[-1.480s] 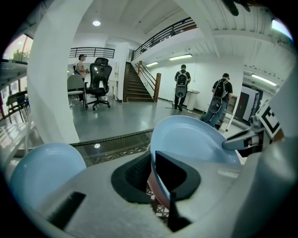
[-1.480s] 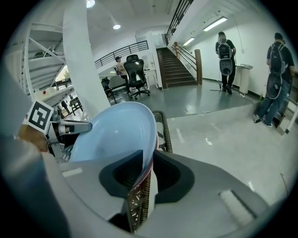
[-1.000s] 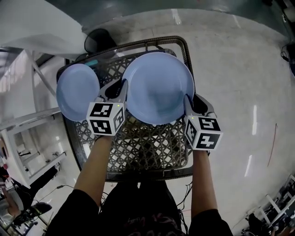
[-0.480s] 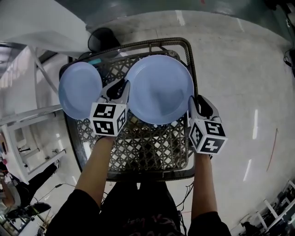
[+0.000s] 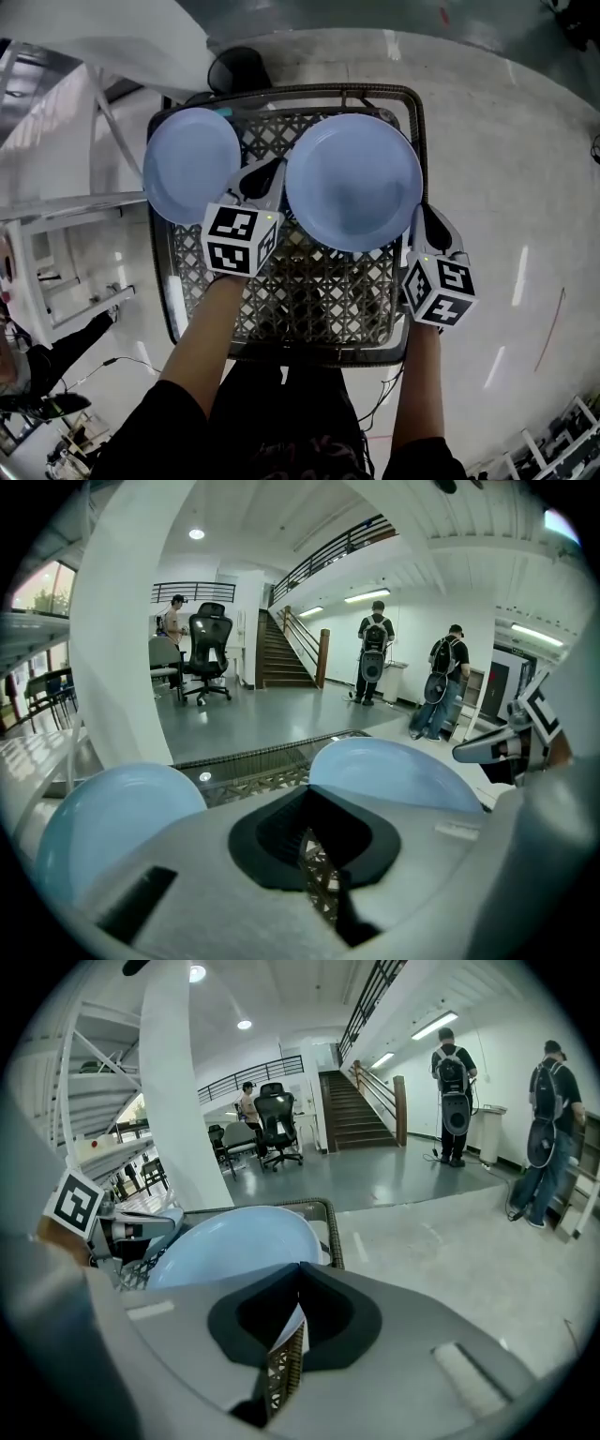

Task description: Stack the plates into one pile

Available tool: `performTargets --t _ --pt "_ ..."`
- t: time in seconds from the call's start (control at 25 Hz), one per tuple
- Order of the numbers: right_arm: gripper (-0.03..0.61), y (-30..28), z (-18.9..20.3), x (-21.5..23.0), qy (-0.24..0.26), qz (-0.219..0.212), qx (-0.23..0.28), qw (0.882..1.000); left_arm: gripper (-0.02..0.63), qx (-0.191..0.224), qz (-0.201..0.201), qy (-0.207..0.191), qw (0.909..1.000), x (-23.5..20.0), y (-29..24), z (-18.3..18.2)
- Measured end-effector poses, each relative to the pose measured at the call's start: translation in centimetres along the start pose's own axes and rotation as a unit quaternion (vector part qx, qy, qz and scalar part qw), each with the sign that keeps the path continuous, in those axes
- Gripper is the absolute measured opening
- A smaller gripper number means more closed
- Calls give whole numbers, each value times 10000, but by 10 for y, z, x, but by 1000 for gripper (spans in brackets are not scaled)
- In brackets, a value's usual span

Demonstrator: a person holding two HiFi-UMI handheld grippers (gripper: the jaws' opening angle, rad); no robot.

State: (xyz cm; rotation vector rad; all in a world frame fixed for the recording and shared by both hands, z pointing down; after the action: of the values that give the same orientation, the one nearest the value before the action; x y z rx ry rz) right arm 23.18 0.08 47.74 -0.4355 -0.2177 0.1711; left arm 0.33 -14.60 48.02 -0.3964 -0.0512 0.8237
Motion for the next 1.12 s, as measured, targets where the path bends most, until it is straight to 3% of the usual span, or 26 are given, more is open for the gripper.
performTargets --t 0.48,1.12 --pt "5 -14 -14 -63 204 -548 26 9983 -3 202 -494 190 9984 -48 50 -4" --pt "5 -56 -9 -228 501 -1691 -153 9842 -3 233 -1535 578 9862 -178 163 24"
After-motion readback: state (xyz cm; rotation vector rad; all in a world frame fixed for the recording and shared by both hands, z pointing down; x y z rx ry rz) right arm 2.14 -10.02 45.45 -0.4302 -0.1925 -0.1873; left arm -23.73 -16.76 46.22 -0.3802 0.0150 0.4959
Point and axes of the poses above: the fingertips, and each gripper's own axes: y backward along the fingers, x to its right, z out of its underside, the point moved 4 cm from there along y, backward along the fingers, and after that the axes turned 15 degrees about x, right-handed, at the moved point
